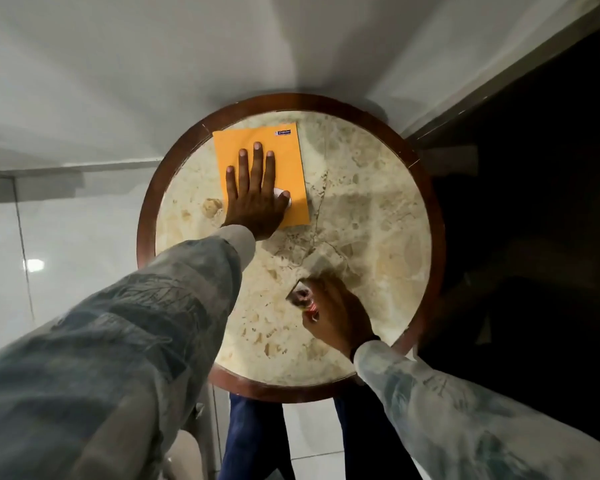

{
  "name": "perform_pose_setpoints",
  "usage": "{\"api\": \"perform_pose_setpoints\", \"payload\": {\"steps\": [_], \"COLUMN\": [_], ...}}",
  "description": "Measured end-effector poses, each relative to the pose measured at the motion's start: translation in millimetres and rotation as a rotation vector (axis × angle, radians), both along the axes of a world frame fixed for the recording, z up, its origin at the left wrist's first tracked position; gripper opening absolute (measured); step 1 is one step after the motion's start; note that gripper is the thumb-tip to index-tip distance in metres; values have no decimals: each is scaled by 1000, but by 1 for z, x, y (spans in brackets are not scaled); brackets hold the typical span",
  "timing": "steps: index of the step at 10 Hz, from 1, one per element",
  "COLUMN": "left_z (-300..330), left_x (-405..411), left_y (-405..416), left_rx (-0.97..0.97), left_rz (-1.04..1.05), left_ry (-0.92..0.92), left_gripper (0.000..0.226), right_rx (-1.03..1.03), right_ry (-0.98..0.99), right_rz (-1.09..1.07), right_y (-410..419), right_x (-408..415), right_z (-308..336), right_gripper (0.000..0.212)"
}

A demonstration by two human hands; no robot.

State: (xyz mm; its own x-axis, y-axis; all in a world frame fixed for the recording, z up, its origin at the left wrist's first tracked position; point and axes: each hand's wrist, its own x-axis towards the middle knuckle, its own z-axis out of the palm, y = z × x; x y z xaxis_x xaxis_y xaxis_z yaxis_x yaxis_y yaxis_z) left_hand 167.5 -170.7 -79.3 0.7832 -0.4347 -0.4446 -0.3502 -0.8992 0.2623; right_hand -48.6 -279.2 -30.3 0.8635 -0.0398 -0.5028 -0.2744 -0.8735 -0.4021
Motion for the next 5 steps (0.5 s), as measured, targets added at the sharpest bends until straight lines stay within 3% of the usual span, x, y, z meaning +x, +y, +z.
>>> {"api": "perform_pose_setpoints", "payload": {"steps": [1, 2, 3, 5], "left_z": [2, 2, -3, -11], "left_x": [0, 1, 1, -2], "left_y": [-1, 0, 0, 3], "left_rx": [5, -4, -5, -24], "left_rz": [-4, 0, -6, -9], "left_ry": [9, 13, 5, -39], "left_gripper": [81, 80, 80, 82], "right_rx": [11, -38, -55, -82], "right_ry": [-27, -105, -213, -183], "right_rz": [-417, -649, -664, -587], "right_y": [-30, -66, -87, -93], "right_x": [37, 98, 150, 173], "right_z": [-4, -8, -14, -31], "right_gripper": [58, 52, 51, 51]}}
